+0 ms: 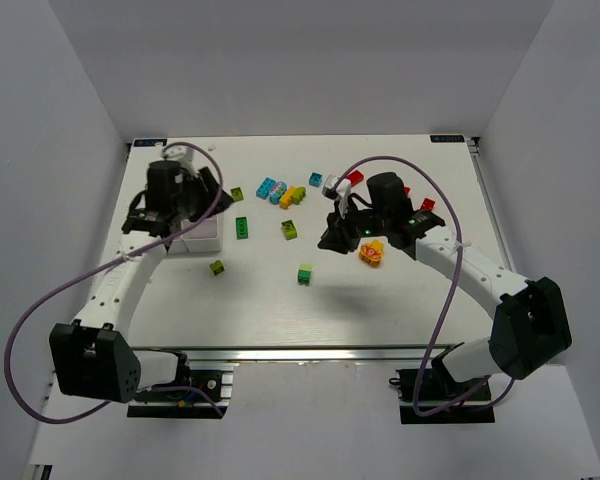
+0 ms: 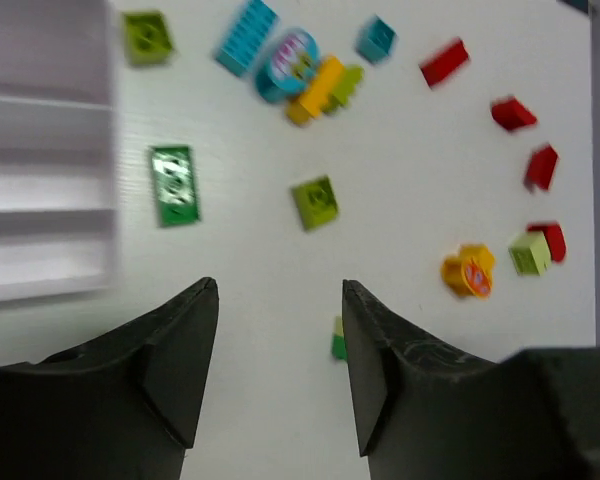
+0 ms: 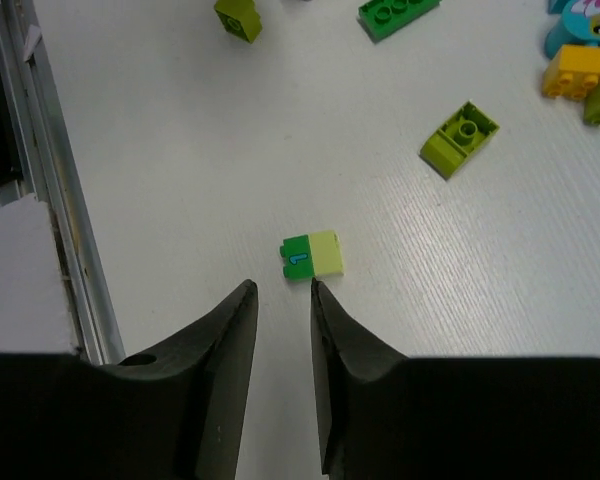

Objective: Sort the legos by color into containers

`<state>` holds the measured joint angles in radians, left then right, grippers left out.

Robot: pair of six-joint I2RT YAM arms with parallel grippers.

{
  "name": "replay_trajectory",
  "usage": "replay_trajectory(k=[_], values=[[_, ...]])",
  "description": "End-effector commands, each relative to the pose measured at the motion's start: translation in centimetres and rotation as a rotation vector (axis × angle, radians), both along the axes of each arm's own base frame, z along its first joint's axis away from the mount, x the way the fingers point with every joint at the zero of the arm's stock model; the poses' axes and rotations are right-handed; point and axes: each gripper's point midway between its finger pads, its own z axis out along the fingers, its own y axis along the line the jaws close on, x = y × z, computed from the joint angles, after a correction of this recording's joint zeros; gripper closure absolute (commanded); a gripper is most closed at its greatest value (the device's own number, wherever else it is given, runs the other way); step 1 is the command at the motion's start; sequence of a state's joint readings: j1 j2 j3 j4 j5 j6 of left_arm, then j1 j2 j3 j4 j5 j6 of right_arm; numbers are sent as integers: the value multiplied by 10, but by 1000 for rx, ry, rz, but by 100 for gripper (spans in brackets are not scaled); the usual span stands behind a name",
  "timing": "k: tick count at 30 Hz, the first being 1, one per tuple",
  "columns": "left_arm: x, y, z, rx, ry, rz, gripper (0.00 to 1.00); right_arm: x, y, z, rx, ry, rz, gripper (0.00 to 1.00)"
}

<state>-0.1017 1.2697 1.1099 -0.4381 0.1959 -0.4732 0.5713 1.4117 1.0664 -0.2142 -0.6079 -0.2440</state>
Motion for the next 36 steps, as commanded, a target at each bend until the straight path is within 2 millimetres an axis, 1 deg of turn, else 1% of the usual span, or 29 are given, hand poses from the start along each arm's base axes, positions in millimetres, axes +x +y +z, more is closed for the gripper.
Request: replay_trajectory(k=[1,2,3,4,5,6,7,8,9,10,11,12,13,14,16,17,18,19,20,21,22,23,24,26,27,29,30,33,36], values=[[-20,-35,-9,-16,-3,-89,37,14,-12,13,24,50,-77,67],[-26,-49,-13,-12,-1,-121,37,17,-17,13,23,56,-94,67],[-25,-52,-16,1,-7,-119,36,20,-22,12,21,63,-109,66],[-24,-59,-25,18,14,-131,36,28,-31,12,19,61,-138,64],[-28,-70,-31,42,28,-161,36,30,-36,10,10,66,-148,57],[-26,-73,-37,65,42,-163,36,32,-40,9,2,53,-148,53],[-20,-74,-54,118,78,-155,36,37,-44,7,-5,54,-162,50],[-18,-81,-54,145,85,-164,36,38,-46,7,-10,59,-163,46],[-15,-84,-60,163,103,-173,36,39,-48,6,-14,62,-162,44],[-7,-76,-66,232,109,-131,36,40,-49,6,-14,61,-158,42],[1,-79,-74,276,139,-124,36,43,-49,5,-17,63,-157,38],[5,-78,-79,306,155,-113,36,44,-50,4,-21,66,-156,37],[12,-71,-95,368,191,-80,35,46,-50,-1,-27,72,-151,35],[18,-69,-93,388,197,-66,34,47,-49,0,-28,74,-145,34],[27,-66,-100,433,214,-50,30,49,-46,-4,-26,82,-121,32],[29,-61,-114,485,251,-38,30,51,-45,-3,-23,81,-120,31],[38,-61,-108,504,237,-23,29,52,-43,-2,-14,75,-113,31],[42,-56,-110,539,247,-8,29,53,-43,-2,-10,71,-112,31],[46,-51,-118,583,266,8,29,55,-42,-1,-5,68,-113,31],[54,-51,-113,596,249,20,29,56,-42,-1,-2,66,-114,31],[59,-49,-113,614,245,26,29,57,-40,-1,-2,68,-109,31],[63,-45,-114,644,241,45,29,58,-41,-1,-1,66,-110,31],[69,-45,-120,661,250,50,29,60,-40,0,0,65,-110,31],[74,-45,-128,686,260,49,29,64,-40,1,2,66,-111,31],[75,-41,-139,717,283,59,29,65,-40,2,7,69,-112,31],[79,-40,-143,731,289,67,29,70,-41,5,11,66,-118,31],[81,-40,-149,741,298,69,29,73,-41,7,15,63,-120,31],[85,-37,-155,765,305,91,29,77,-43,4,15,76,-125,31],[87,-37,-165,779,325,91,29,80,-46,6,20,82,-132,31]])
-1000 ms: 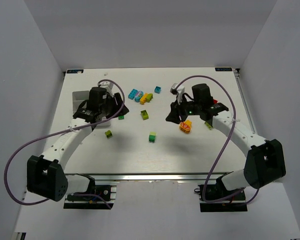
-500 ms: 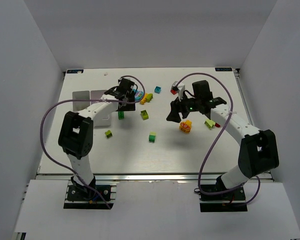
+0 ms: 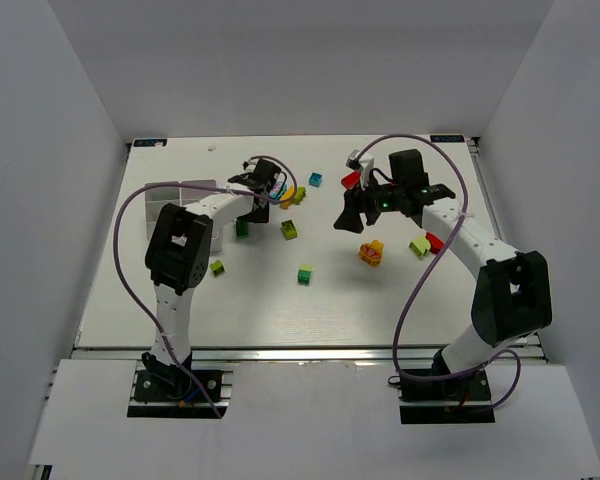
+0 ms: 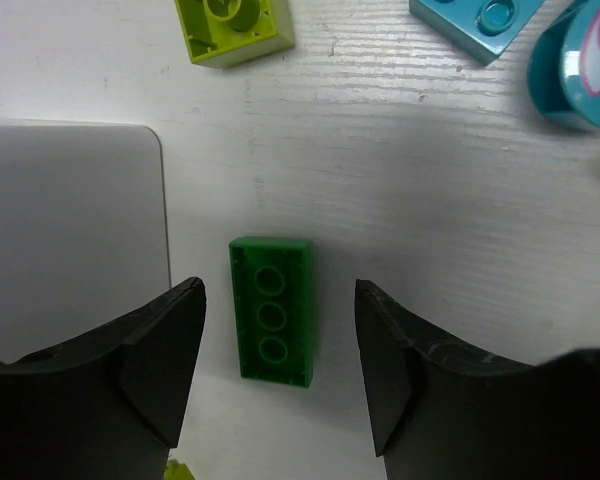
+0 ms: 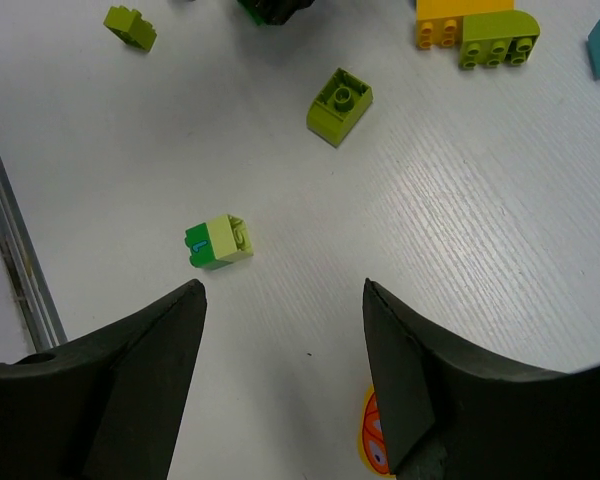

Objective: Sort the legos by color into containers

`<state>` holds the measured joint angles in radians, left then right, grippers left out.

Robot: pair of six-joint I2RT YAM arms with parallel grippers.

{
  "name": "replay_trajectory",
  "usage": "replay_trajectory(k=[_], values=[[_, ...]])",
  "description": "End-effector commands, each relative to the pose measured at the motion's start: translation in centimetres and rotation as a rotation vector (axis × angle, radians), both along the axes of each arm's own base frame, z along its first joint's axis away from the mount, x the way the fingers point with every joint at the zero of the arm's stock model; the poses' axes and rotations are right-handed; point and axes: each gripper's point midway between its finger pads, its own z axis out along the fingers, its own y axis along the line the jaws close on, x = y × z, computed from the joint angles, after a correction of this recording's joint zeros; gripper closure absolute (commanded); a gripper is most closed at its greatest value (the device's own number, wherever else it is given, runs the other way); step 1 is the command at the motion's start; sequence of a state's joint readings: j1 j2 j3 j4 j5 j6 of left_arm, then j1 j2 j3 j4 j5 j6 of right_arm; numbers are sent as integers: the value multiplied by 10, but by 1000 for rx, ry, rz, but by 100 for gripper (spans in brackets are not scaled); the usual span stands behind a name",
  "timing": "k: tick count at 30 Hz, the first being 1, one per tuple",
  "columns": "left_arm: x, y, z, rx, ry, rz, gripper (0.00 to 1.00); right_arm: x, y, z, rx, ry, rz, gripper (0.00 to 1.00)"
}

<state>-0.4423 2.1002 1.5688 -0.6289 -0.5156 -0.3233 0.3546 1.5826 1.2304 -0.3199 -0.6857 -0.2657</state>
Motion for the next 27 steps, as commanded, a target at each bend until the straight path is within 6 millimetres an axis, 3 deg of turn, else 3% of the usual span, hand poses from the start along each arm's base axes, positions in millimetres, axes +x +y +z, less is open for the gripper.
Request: replay_trajectory(k=[1,8,23,27], values=[[9,3,17,33,-47,26,29,9,2,14,30,-21,12,31],[1,4,-1,2,-8,40,30,14,1,15,37,-15,8,31],[-36,10,-46,-169,85,90,40,15,-2,19,37,-17,-10,31],[-44,5,-51,-209,100,84,49,14,-2,20,38,-16,-11,31]])
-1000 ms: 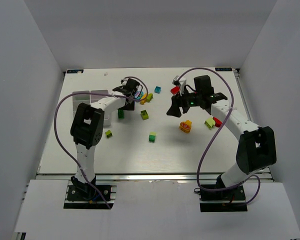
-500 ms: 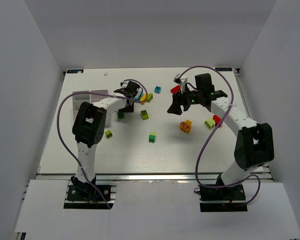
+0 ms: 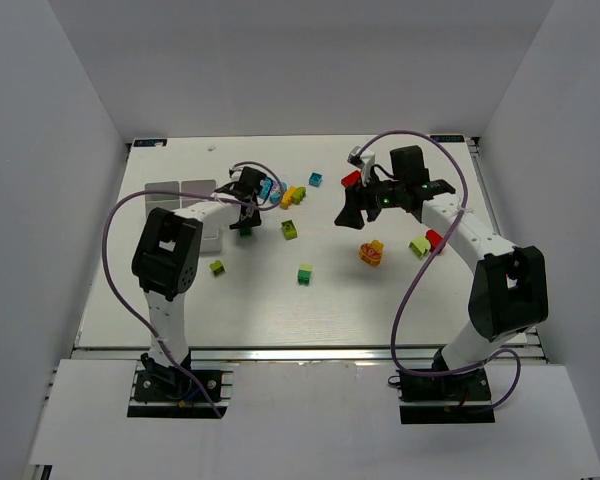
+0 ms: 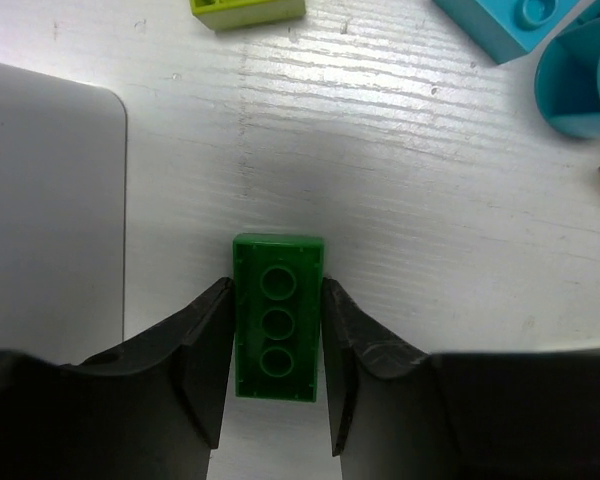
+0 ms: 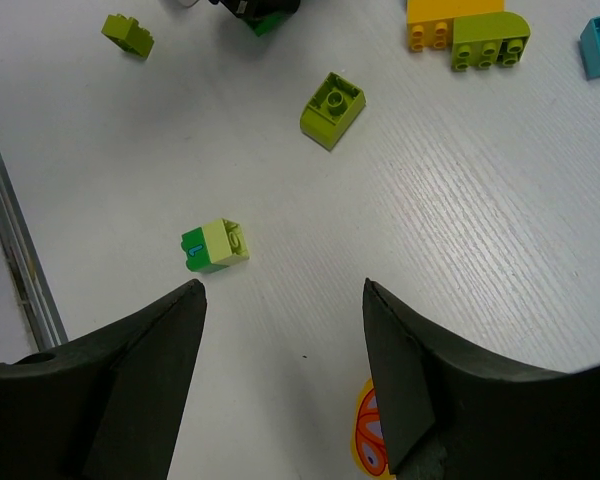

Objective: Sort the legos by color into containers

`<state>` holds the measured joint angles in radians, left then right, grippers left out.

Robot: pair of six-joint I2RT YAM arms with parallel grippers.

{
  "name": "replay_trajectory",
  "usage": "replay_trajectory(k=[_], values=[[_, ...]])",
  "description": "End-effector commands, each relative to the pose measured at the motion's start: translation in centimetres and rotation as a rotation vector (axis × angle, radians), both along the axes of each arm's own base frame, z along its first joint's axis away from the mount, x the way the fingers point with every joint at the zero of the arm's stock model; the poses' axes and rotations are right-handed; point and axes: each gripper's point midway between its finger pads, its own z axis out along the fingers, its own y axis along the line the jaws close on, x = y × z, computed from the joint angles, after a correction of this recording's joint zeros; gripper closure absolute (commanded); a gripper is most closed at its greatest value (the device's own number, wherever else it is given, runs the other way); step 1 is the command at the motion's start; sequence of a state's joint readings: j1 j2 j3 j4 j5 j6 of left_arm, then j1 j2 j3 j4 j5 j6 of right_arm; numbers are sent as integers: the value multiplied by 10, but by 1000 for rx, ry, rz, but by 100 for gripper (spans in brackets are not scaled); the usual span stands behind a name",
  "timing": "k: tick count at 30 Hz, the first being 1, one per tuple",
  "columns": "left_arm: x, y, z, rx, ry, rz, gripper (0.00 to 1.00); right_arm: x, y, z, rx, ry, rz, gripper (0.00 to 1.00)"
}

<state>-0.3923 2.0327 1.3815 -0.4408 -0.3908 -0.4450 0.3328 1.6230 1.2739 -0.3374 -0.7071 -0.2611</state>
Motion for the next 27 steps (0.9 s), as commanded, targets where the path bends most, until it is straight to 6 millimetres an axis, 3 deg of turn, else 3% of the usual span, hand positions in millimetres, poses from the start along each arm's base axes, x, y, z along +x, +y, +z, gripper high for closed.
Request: replay_trajectory(k=[1,5,8,11,12,14,15,17,20,23,26,27], values=[[-37,1,-29,-34,142,-22,55,5,0,20,27,-40,-5,31],[-39,-7,-27,-80,135,-41,71,6,0,23,31,-45,-5,31],[-35,-18,-9,-143,94,-70,78,6,0,24,32,-47,-5,31],[-25,-33,33,-227,4,-114,84,5,-1,25,31,-51,-6,31],[-20,-38,58,-258,-50,-129,85,5,-1,25,31,-53,-3,31],[-19,-45,86,-309,-100,-152,88,4,-1,25,31,-56,-2,31],[-18,-47,110,-342,-150,-147,89,4,-2,24,29,-54,-3,32],[-19,-50,130,-409,-186,-134,91,4,-1,25,33,-55,0,32],[-20,-38,157,-491,-250,-83,93,3,0,24,37,-52,0,33],[-22,-12,171,-599,-289,34,96,4,0,25,42,-52,1,34],[-20,27,184,-702,-351,187,96,3,1,26,45,-51,5,35],[-16,50,187,-707,-379,245,96,3,0,26,46,-52,5,36]])
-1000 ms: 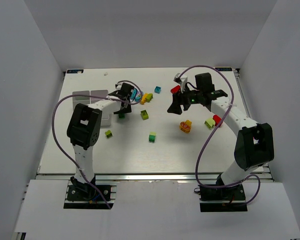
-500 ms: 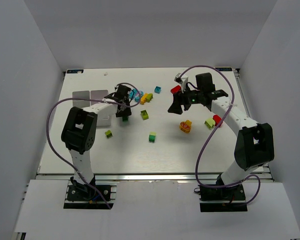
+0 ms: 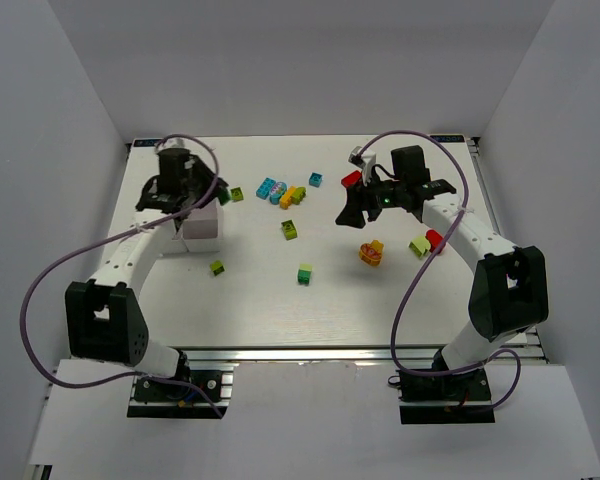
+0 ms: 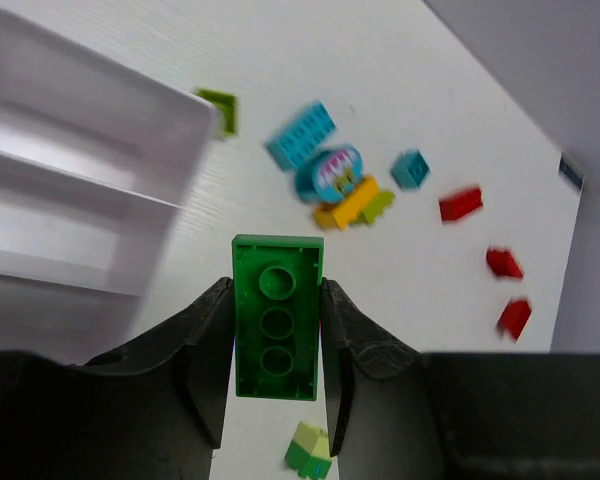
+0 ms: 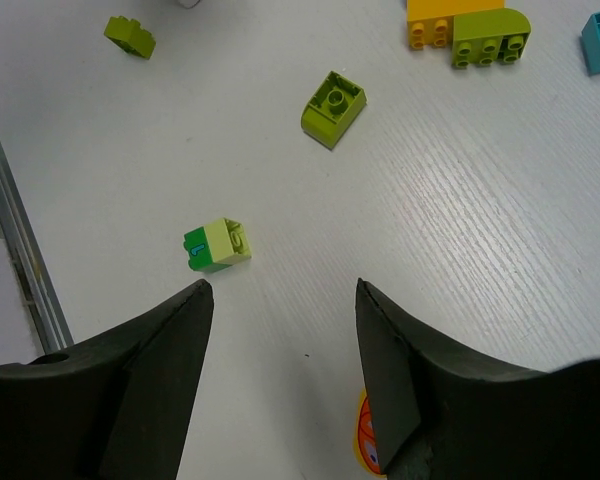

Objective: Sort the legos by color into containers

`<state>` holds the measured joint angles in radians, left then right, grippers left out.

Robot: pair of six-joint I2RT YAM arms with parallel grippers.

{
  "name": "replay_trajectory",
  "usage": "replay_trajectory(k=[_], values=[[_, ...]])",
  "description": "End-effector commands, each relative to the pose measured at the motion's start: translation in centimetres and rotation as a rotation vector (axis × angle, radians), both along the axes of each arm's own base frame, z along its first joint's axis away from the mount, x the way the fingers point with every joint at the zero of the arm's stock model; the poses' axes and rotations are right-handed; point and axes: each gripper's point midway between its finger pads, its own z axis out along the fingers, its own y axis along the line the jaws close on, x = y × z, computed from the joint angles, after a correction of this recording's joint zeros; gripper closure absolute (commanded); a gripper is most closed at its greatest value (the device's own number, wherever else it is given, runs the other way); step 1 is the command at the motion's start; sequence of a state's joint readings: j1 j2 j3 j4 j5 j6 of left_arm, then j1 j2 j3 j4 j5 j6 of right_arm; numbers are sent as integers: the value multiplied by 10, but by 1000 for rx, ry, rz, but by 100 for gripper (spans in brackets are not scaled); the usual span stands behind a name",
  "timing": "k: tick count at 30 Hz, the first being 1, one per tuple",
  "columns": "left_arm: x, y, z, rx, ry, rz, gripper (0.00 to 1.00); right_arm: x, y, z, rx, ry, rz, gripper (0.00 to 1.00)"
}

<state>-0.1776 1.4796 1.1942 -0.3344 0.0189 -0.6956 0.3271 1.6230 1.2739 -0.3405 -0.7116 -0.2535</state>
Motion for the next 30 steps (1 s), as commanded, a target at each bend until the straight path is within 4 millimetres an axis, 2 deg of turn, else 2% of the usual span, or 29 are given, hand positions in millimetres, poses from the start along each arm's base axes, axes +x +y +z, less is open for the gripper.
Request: replay_trajectory(k=[1,6,9,15,21,30], values=[[0,38,7,-150,3,148,96,3,3,26,43,-61,13,36],[12,107,13,-268,-28,360,97,4,5,27,55,-53,18,38],[20,131,22,-276,-56,435,97,4,5,28,57,-58,18,38],[29,175,18,-311,-64,596,97,3,5,28,60,-62,19,38],[36,200,11,-322,-90,698,96,0,5,26,63,-59,25,38],[52,204,-4,-382,-88,731,86,-2,5,25,65,-53,29,38]])
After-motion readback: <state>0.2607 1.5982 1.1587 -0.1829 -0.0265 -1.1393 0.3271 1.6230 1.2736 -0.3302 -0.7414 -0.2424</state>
